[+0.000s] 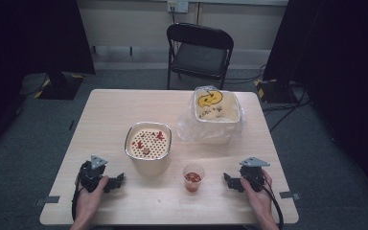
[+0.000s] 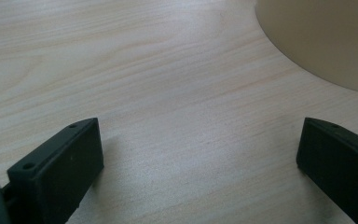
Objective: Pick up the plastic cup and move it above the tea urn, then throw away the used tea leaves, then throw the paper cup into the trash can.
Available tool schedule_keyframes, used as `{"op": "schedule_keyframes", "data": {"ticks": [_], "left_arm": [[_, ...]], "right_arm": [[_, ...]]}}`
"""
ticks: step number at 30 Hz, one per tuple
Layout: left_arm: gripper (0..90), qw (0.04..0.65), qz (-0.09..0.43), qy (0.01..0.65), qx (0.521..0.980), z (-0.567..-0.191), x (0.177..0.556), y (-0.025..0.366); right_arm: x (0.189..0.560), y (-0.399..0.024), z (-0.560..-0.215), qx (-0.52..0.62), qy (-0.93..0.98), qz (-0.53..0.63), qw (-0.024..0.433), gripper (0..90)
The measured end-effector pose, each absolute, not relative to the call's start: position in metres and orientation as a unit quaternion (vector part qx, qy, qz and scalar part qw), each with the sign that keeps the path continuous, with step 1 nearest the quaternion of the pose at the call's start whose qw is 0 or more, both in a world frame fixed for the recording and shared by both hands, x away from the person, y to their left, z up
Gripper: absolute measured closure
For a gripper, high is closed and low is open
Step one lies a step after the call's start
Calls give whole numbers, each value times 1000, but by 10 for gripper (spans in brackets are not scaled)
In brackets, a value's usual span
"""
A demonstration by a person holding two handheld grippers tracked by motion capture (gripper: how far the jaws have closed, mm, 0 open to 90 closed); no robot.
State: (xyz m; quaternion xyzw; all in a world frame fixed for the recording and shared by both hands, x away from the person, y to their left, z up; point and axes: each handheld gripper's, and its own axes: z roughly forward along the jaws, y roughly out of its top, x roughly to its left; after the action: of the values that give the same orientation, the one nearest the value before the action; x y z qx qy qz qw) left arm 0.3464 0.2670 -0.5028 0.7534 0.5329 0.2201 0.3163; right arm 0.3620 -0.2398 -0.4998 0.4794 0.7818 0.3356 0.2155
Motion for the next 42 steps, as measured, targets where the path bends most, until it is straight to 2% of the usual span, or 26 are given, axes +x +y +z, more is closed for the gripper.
{"op": "schedule_keyframes", "data": {"ticks": [4,8,23,29,42], "left_arm": [[0,318,219,531,754,-503,346,268],[0,319,218,529,755,-503,346,268],[0,320,218,527,756,-503,346,268],[0,320,217,527,757,-503,346,269],[0,321,217,527,756,-503,346,268]], "right_arm": [[359,-239,-499,482,780,335,217,154],[350,-231,-493,465,793,348,183,143],[319,-165,-480,340,841,402,124,182],[322,-150,-475,322,847,410,105,171],[339,-136,-476,320,843,420,105,219]]}}
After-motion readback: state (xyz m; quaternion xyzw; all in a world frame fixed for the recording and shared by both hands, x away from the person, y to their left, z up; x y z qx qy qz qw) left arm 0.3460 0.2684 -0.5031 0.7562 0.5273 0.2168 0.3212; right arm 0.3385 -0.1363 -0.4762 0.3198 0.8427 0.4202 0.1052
